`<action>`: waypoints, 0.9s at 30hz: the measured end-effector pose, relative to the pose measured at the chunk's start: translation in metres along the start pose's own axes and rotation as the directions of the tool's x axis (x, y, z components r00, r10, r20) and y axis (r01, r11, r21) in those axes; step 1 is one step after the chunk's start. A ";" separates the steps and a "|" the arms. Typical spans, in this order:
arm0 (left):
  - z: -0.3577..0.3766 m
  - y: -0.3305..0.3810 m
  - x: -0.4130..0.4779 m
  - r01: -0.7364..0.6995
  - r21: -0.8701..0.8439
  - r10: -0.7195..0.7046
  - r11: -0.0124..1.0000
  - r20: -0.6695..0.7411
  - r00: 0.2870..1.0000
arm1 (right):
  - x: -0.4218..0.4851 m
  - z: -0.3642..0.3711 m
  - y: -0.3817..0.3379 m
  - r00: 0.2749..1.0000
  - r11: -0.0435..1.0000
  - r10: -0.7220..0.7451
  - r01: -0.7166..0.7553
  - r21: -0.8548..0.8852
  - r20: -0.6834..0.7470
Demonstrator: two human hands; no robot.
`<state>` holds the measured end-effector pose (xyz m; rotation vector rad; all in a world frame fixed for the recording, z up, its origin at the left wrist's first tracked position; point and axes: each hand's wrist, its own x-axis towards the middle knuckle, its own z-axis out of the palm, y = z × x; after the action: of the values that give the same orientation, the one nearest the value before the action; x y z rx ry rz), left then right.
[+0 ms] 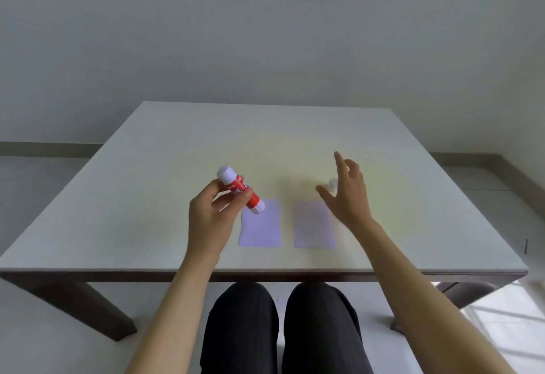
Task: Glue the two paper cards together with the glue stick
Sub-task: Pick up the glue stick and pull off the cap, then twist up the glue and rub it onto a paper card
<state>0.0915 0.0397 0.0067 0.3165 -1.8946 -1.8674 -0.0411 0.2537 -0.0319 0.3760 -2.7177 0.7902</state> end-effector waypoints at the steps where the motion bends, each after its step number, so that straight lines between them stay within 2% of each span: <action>1: 0.006 0.000 -0.001 0.015 -0.062 -0.017 0.998 -0.038 0.999 | -0.014 -0.002 -0.019 0.999 0.979 -0.023 0.028 0.204 -0.026; 2: 0.014 0.001 -0.002 0.032 -0.127 -0.042 0.991 -0.079 0.996 | -0.032 -0.003 -0.040 0.999 0.879 -0.036 0.029 0.476 0.006; 3: 0.022 0.002 -0.003 0.050 -0.193 -0.074 0.980 -0.116 0.991 | -0.053 -0.002 -0.062 0.994 0.696 -0.065 -0.018 0.718 0.088; 4: 0.030 0.003 -0.005 0.067 -0.252 -0.106 0.965 -0.143 0.984 | -0.072 0.001 -0.080 0.983 0.496 -0.097 -0.087 0.864 0.154; 5: 0.035 0.003 -0.007 0.080 -0.299 -0.132 0.951 -0.158 0.979 | -0.086 0.004 -0.093 0.978 0.324 -0.099 -0.144 0.935 0.185; 6: 0.039 0.003 -0.010 0.091 -0.332 -0.152 0.939 -0.163 0.975 | -0.093 0.005 -0.100 0.980 0.227 -0.058 -0.171 0.959 0.188; 7: 0.042 0.002 -0.012 0.100 -0.350 -0.166 0.932 -0.164 0.972 | -0.095 0.004 -0.104 0.984 0.193 0.008 -0.176 0.965 0.178; 9: 0.045 0.001 -0.018 0.122 -0.354 -0.188 0.927 -0.158 0.969 | -0.089 0.000 -0.105 0.984 0.253 0.101 -0.169 0.953 0.148; 14: 0.059 0.007 -0.031 0.179 -0.386 -0.222 0.905 -0.068 0.973 | -0.086 -0.003 -0.100 0.999 0.562 0.046 -0.032 0.827 0.008; 16: 0.060 0.011 -0.029 0.143 -0.362 -0.180 0.921 -0.071 0.981 | -0.085 -0.009 -0.095 0.999 0.599 0.043 -0.021 0.800 -0.005; 20: 0.058 0.014 -0.025 0.143 -0.329 -0.181 0.933 -0.088 0.980 | -0.079 -0.024 -0.083 0.999 0.592 -0.033 0.044 0.805 -0.031; 22: 0.059 0.011 -0.025 0.151 -0.317 -0.190 0.936 -0.094 0.977 | -0.077 -0.026 -0.086 0.999 0.593 -0.036 0.016 0.805 0.007; 24: 0.058 0.009 -0.025 0.145 -0.308 -0.177 0.940 -0.077 0.981 | -0.077 -0.018 -0.090 0.988 0.534 0.072 -0.153 0.831 0.135; 26: 0.058 0.011 -0.026 0.103 -0.287 -0.120 0.952 -0.043 0.992 | -0.075 -0.016 -0.096 0.894 0.331 0.194 -0.447 0.831 0.404; 27: 0.057 0.011 -0.027 0.093 -0.274 -0.107 0.957 -0.037 0.994 | -0.074 -0.018 -0.096 0.852 0.266 0.197 -0.522 0.810 0.485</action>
<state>0.0894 0.1028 0.0147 0.3707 -1.5875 -2.1344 0.0625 0.1971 0.0032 0.0184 -2.2260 2.6558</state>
